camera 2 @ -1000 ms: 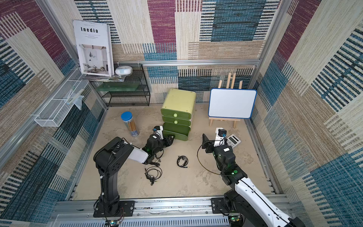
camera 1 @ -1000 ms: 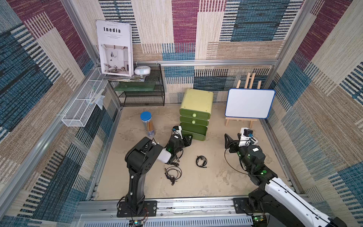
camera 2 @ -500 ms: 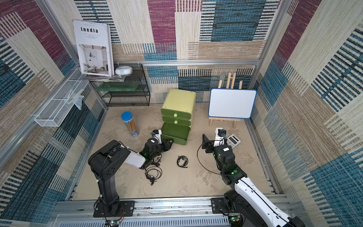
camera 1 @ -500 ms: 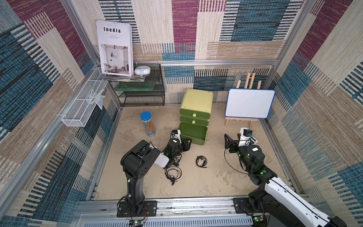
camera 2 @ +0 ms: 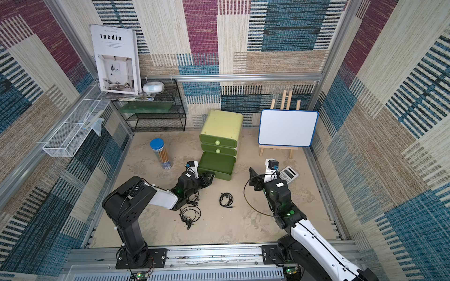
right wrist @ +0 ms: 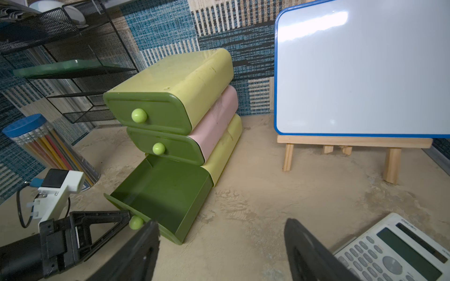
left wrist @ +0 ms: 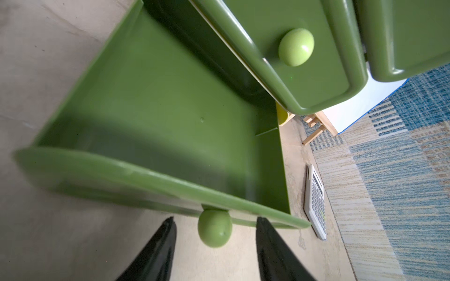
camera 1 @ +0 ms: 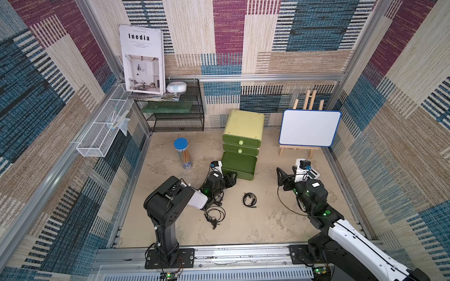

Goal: Place the wired earphones into the drawer by color
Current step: Open the drawer in the storage box.

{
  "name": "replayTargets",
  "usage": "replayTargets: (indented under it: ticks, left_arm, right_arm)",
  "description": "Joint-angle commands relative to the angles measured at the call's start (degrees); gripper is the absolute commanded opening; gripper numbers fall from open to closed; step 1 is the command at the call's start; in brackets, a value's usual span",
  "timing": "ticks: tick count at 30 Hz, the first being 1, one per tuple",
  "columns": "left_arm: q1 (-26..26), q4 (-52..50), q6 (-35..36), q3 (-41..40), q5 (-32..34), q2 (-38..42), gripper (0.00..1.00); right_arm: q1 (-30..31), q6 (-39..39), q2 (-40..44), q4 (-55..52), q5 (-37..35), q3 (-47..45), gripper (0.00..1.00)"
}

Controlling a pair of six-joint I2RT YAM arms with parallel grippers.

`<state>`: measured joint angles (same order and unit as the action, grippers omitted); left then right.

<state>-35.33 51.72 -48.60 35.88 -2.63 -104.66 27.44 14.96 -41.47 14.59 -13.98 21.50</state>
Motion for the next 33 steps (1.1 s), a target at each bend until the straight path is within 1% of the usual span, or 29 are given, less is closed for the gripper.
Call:
replayTargets:
  ticks: [1,6,7,10,15,19,21,25,30,33]
  left_arm:
    - [0.03,-4.87,1.42,-0.68,1.95,3.07,0.64]
    - [0.02,-15.9,3.7,-1.78,4.59,12.13,0.73]
    - [0.01,-20.79,4.54,-1.73,5.2,14.37,0.75]
    - [0.0,-29.83,6.78,-1.86,7.13,21.04,0.82]
    - [0.0,-42.99,10.94,-2.32,9.09,31.99,0.86]
    - [-0.07,-52.54,13.13,-3.33,10.32,40.58,0.88]
    - [-0.08,-56.19,13.78,-4.07,10.04,44.49,0.89]
    - [-0.13,-64.51,14.62,-5.08,9.34,52.14,0.9]
    - [-0.09,-72.62,14.89,-7.49,9.91,61.84,0.93]
    - [-0.09,-75.87,14.13,-9.24,10.26,67.31,0.94]
  right_arm:
    - [-0.01,-0.16,-0.8,-2.33,3.63,0.74,0.84]
    - [0.04,0.77,-4.98,-3.82,10.78,1.41,0.84]
    - [0.03,0.86,-6.25,-4.21,12.49,1.68,0.84]
    - [-0.02,1.26,-10.24,-5.44,17.85,2.99,0.84]
    - [0.12,2.84,-17.57,-9.84,25.06,6.88,0.84]
    - [0.52,4.67,-22.6,-13.08,29.11,8.94,0.81]
    - [0.89,5.34,-24.34,-14.28,30.35,9.31,0.8]
    - [3.01,6.9,-26.8,-15.09,30.37,9.17,0.78]
    - [7.26,7.45,-30.74,-16.69,27.39,10.19,0.76]
    - [8.53,7.84,-33.2,-16.45,26.22,10.83,0.75]
